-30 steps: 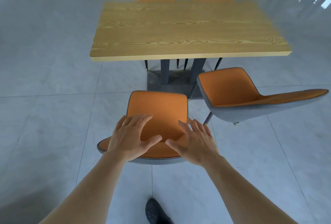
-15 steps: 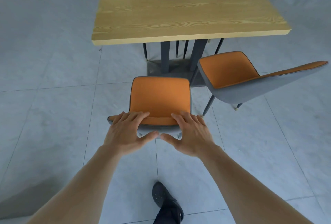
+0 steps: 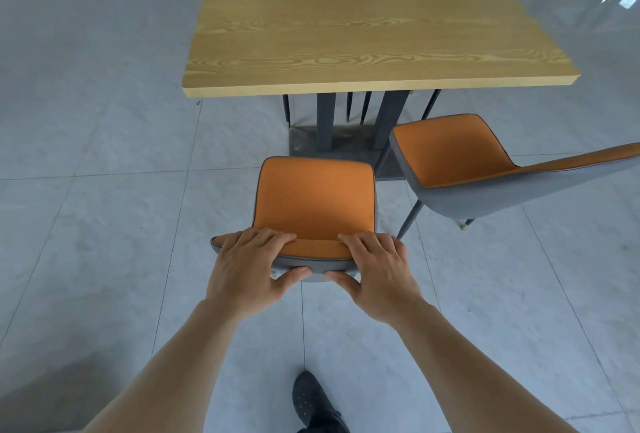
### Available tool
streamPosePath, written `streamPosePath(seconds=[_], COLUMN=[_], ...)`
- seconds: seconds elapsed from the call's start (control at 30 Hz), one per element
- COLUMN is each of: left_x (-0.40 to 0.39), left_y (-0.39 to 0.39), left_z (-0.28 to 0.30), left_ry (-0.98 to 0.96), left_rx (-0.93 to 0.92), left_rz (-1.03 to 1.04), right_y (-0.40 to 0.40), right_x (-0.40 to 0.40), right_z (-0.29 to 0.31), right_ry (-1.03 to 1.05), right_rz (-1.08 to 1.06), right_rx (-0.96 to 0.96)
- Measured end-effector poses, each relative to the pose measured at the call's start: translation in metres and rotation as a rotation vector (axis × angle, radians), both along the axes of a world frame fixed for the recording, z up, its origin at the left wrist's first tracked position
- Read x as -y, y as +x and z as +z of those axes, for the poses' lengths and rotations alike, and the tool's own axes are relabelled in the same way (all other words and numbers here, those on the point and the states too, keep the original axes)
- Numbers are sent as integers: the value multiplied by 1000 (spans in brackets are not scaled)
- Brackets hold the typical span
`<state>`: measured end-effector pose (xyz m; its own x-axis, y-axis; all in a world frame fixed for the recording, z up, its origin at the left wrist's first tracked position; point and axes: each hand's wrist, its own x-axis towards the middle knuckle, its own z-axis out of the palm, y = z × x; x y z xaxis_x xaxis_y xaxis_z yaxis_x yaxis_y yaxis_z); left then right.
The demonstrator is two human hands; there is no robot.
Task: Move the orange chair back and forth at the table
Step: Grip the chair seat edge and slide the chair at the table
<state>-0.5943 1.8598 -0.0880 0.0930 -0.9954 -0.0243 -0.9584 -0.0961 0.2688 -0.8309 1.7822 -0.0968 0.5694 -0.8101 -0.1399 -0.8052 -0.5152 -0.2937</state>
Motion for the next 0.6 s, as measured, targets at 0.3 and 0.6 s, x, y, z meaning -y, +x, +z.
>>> streamPosePath(seconds=[0.3,0.6], left_x=[58,133], left_y=[-4,7], left_z=[-4,-5], left_ry=[-40,-56], left_rx=[-2,-20], left_rz=[28,43], right_y=[2,14], right_x=[66,143], right_z=[3,5], right_ry=[17,17], right_rz=[23,17], right_rx=[-44,-40])
